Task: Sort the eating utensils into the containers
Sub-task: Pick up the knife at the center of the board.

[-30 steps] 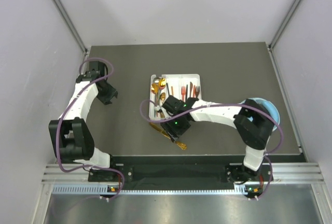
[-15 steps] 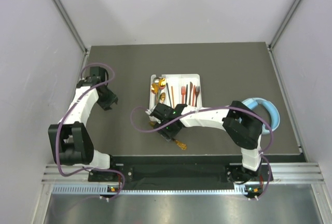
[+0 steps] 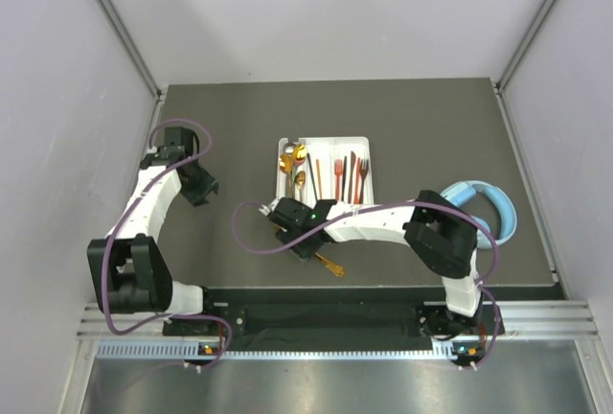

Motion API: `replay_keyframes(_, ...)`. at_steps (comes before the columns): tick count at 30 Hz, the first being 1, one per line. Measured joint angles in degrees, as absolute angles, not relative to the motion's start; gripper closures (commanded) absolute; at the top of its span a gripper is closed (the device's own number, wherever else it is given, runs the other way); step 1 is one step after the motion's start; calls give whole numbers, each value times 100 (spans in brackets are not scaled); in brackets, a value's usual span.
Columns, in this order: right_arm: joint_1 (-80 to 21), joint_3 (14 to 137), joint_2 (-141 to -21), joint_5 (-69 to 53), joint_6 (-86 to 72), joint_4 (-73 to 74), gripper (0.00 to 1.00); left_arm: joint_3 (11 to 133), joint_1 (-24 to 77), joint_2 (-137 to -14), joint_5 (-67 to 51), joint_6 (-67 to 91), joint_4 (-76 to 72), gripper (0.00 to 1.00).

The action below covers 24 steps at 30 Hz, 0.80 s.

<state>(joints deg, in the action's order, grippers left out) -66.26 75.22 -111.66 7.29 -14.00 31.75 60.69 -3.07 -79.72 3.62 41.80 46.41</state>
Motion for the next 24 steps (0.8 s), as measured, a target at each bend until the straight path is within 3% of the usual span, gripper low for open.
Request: replay_keyframes(24, -6604, 6630, -10669, 851, -1682, 2154, 55, 6042, -307, -7815, 189, 4204, 4650, 61)
